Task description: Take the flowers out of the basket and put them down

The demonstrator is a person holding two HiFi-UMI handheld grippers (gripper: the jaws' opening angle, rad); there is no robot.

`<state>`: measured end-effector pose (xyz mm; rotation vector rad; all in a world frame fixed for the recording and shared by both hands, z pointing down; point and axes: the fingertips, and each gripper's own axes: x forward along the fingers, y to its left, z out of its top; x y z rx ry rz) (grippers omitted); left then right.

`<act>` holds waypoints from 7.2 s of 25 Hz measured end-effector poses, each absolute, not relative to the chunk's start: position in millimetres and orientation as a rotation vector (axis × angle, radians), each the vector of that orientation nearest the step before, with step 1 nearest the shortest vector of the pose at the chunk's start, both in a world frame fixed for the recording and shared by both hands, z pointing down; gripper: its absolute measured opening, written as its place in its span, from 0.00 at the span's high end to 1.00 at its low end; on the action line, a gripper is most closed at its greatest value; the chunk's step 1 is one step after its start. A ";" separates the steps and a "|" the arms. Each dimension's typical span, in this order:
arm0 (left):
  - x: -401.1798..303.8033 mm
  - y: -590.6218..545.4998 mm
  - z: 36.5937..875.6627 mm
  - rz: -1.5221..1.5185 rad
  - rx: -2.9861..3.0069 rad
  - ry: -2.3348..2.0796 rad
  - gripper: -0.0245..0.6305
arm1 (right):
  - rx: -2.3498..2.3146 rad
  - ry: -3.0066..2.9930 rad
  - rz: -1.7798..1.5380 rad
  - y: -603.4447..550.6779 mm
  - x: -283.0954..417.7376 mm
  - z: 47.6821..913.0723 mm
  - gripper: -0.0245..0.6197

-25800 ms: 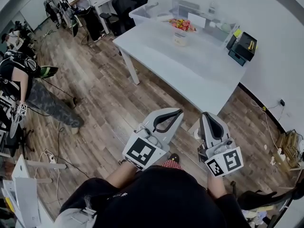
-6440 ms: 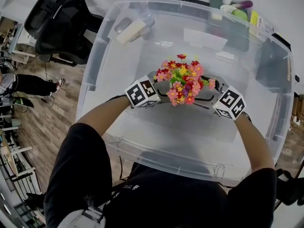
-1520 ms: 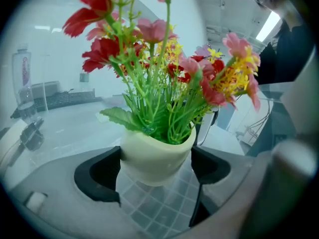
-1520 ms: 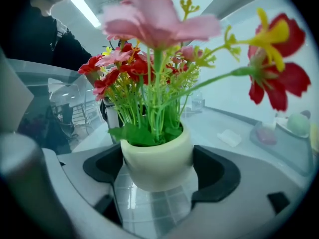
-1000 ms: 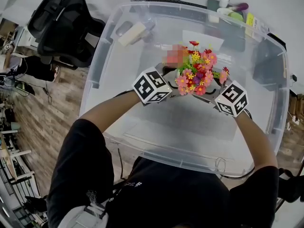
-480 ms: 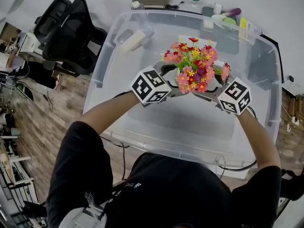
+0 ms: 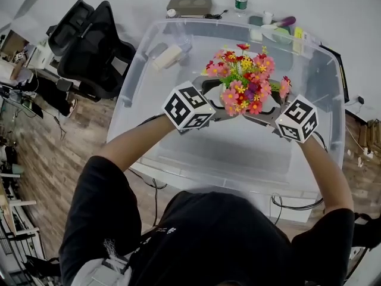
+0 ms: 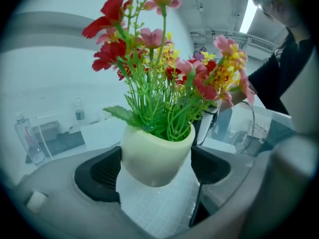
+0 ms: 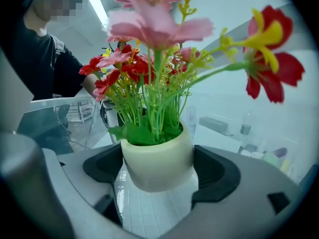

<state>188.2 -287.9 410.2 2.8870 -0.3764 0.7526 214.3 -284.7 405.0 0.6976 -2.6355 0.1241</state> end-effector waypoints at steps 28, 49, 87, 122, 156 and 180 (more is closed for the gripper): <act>197.6 -268.9 337.8 0.626 3.028 -0.374 0.28 | 0.802 -2.717 0.105 -264.1 225.7 338.2 0.27; 190.0 -267.7 329.2 0.495 3.092 -0.387 0.29 | 0.820 -2.763 0.048 -262.1 217.8 330.1 0.27; 192.8 -266.5 335.9 0.503 3.069 -0.399 0.29 | 0.814 -2.762 0.023 -261.1 221.4 333.6 0.27; 191.7 -263.0 333.7 0.509 3.044 -0.400 0.29 | 0.811 -2.780 0.069 -257.8 220.8 333.1 0.27; 188.8 -259.0 316.7 0.444 3.087 -0.424 0.29 | 0.830 -2.805 -0.015 -253.6 218.9 315.1 0.27; 183.7 -251.9 297.0 0.387 3.120 -0.453 0.29 | 0.830 -2.822 -0.047 -247.0 214.9 296.1 0.27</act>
